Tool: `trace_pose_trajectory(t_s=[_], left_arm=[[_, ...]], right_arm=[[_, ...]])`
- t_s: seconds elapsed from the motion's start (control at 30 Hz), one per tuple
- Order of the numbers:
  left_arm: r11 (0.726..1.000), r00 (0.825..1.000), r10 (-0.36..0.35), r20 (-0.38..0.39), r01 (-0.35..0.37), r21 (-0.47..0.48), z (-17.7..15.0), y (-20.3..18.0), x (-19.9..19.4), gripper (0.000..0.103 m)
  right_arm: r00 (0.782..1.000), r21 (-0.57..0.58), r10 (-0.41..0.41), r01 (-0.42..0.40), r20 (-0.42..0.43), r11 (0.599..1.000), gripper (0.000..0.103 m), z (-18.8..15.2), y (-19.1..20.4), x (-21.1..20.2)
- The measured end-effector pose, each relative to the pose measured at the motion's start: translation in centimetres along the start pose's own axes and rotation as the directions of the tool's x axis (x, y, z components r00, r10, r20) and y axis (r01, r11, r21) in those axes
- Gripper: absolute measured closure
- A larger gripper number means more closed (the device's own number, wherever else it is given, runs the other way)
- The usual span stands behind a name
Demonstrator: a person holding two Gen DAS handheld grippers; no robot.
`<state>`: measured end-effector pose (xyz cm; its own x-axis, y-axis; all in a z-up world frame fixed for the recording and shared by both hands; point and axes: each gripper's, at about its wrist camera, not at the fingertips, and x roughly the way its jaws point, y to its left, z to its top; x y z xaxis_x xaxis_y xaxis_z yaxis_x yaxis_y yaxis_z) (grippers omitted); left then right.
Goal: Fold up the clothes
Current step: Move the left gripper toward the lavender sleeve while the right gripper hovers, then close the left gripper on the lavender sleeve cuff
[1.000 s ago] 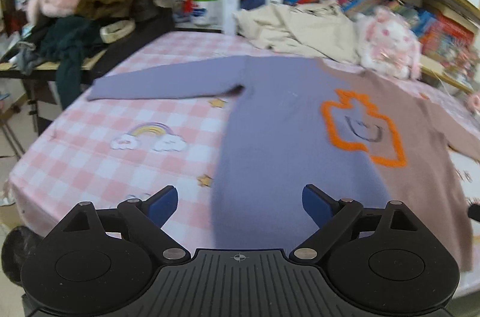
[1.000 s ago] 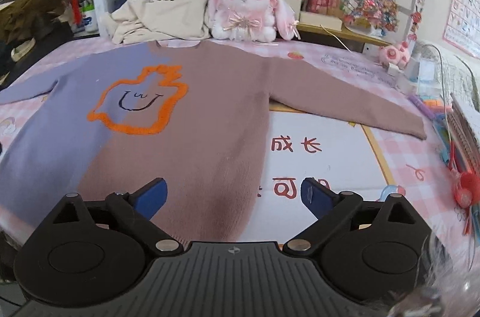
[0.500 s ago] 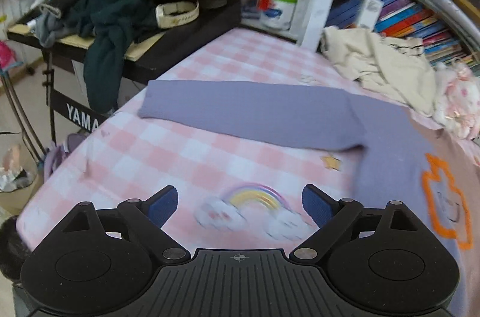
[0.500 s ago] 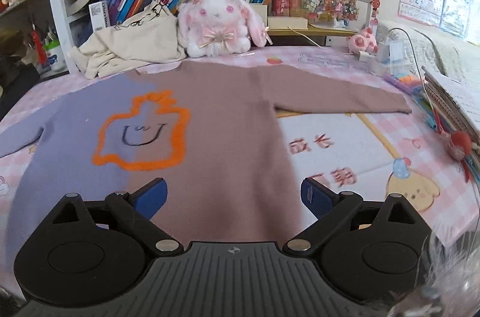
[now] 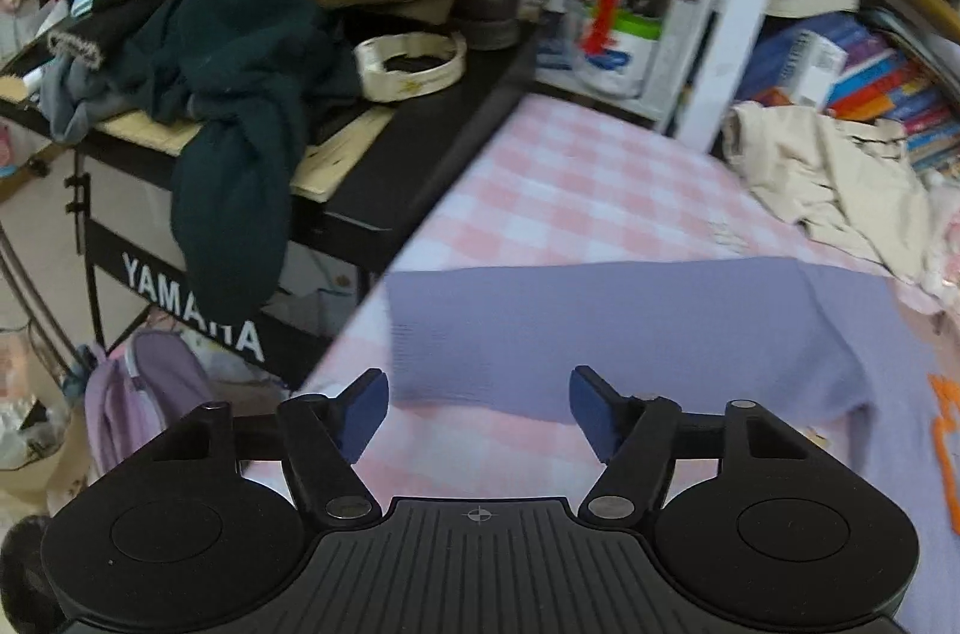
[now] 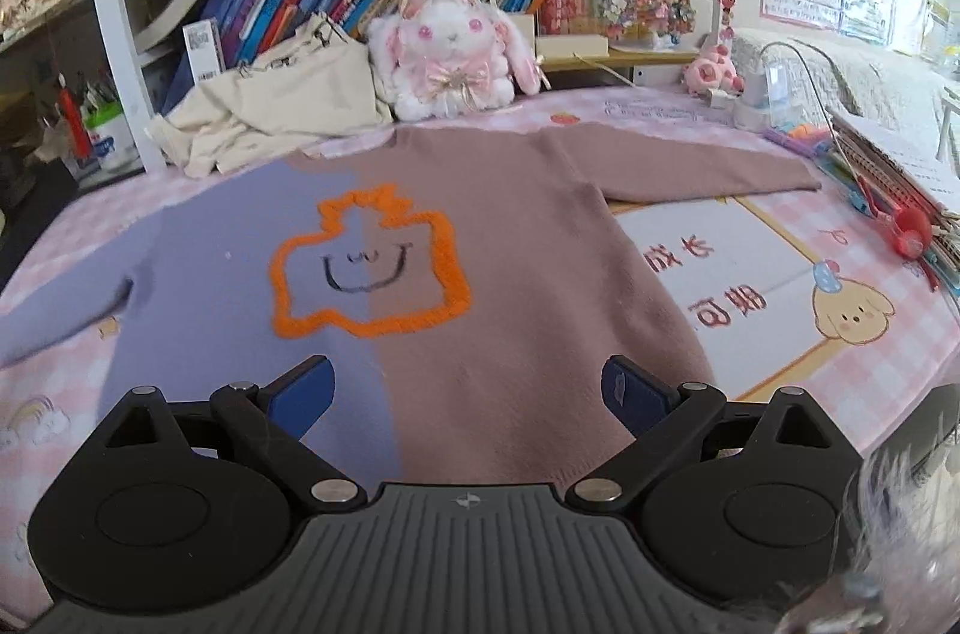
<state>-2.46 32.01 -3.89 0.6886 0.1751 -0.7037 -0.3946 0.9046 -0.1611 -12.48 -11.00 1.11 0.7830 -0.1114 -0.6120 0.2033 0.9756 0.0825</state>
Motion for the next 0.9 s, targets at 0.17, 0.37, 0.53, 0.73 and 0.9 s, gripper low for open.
trace_pose_trajectory(t_s=[0.17, 0.37, 0.53, 0.73, 0.9], left_arm=[[0.994, 1.000, 0.011, -0.022, -0.013, -0.112, 0.1, 2.0, 1.2, 0.038], [0.966, 0.993, -0.116, -0.003, 0.112, -0.233, -0.2, 2.7, 1.9, 0.045], [0.899, 0.967, -0.255, 0.013, 0.242, -0.365, -0.4, 2.7, 2.9, 0.063], [0.884, 0.956, -0.293, 0.005, 0.273, -0.380, -0.2, 1.0, 3.7, 0.060], [0.828, 0.963, -0.270, 0.020, 0.243, -0.505, 0.4, 3.0, 4.2, 0.059]], right_arm=[[1.000, -0.040, -0.009, 0.009, -0.008, 0.999, 0.007, 0.6, 1.3, -0.1], [1.000, -0.085, -0.021, 0.021, -0.009, 0.996, 0.007, 0.8, 2.0, -0.6], [0.999, -0.088, -0.050, 0.048, -0.020, 0.995, 0.007, 0.8, 1.8, -0.8], [0.997, -0.062, -0.081, 0.080, -0.015, 0.995, 0.007, 0.7, 0.9, -1.3], [0.995, -0.042, -0.094, 0.093, -0.021, 0.995, 0.007, 0.2, 0.3, -1.6]])
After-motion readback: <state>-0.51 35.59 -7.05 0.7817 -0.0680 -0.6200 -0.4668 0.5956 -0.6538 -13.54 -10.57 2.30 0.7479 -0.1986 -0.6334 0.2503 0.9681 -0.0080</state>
